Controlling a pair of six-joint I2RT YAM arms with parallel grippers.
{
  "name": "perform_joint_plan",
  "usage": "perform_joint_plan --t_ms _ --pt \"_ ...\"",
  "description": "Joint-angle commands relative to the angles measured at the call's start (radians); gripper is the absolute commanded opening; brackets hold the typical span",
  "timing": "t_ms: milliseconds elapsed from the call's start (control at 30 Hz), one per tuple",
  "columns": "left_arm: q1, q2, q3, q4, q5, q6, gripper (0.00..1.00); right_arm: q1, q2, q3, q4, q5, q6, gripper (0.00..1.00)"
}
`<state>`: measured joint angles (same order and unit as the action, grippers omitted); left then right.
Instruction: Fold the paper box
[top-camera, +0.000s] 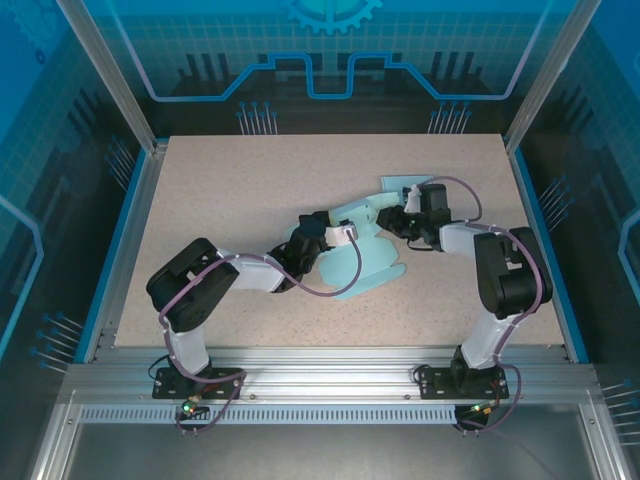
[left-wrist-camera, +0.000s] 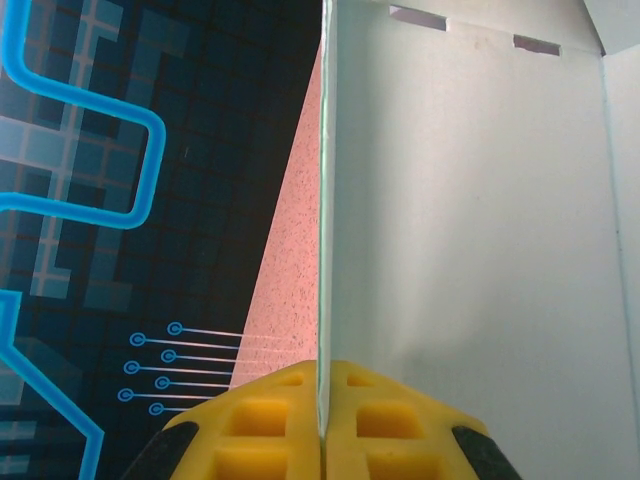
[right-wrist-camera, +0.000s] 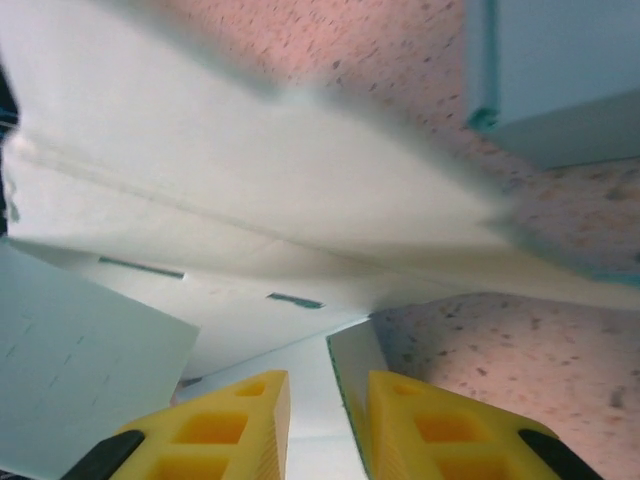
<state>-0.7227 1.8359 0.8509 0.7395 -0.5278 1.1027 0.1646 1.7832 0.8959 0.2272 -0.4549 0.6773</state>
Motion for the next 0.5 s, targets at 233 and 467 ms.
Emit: perform_joint_plan --t_ms 233,467 --pt "-0.006 0.026 0.029 0.021 0.006 0.021 0.00 0.073 0.035 -0.010 0.002 0.023 0.030 0.28" --pt "-0.021 0.037 -0.003 0.109 -0.012 0.100 0.00 0.019 -0.043 -0.037 -0.110 0.058 -0.029 0.31"
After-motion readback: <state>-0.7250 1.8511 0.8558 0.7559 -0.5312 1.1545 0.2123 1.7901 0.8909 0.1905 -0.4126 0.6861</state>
